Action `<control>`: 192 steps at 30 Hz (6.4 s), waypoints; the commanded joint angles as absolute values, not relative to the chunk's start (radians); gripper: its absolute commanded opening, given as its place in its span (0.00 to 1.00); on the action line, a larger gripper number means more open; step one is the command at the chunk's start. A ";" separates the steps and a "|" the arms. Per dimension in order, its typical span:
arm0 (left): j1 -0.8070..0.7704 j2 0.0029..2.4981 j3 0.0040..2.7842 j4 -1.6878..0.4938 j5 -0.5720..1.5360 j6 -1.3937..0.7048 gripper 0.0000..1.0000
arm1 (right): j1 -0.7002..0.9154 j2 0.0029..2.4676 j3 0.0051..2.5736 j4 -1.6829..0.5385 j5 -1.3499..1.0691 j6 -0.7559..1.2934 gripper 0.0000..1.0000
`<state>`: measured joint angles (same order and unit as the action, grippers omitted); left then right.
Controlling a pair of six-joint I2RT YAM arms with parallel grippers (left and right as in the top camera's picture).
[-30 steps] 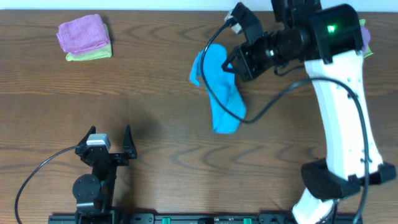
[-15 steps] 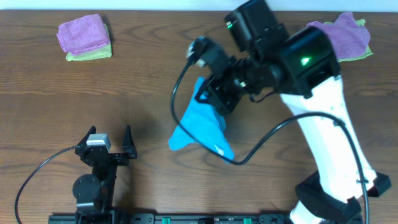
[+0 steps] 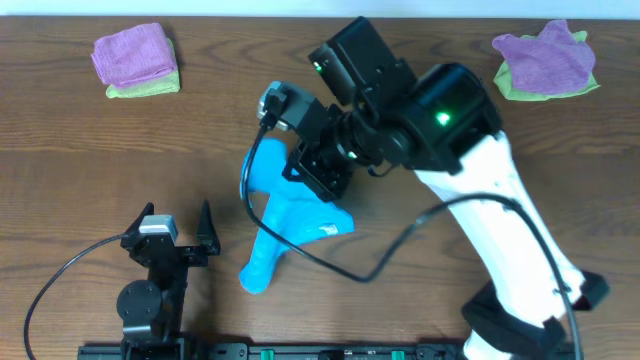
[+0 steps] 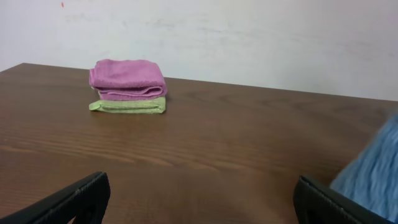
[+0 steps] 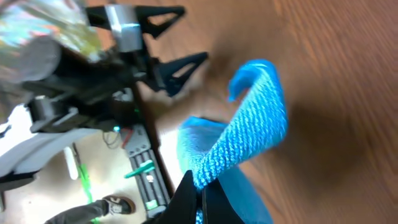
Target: Fold the cloth
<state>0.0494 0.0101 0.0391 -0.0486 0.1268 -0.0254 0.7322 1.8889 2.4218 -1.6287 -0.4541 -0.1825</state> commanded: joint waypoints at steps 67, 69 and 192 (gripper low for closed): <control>0.045 0.004 0.005 -0.065 0.124 -0.015 0.96 | 0.247 1.489 2.104 -1.508 -0.004 -0.129 0.83; 0.045 0.004 0.005 -0.065 0.123 -0.015 0.96 | 0.246 1.425 2.039 -1.509 -0.004 -0.128 0.82; 0.045 0.004 0.005 -0.065 0.123 -0.015 0.96 | 0.340 1.826 1.016 -0.949 -0.057 0.113 0.02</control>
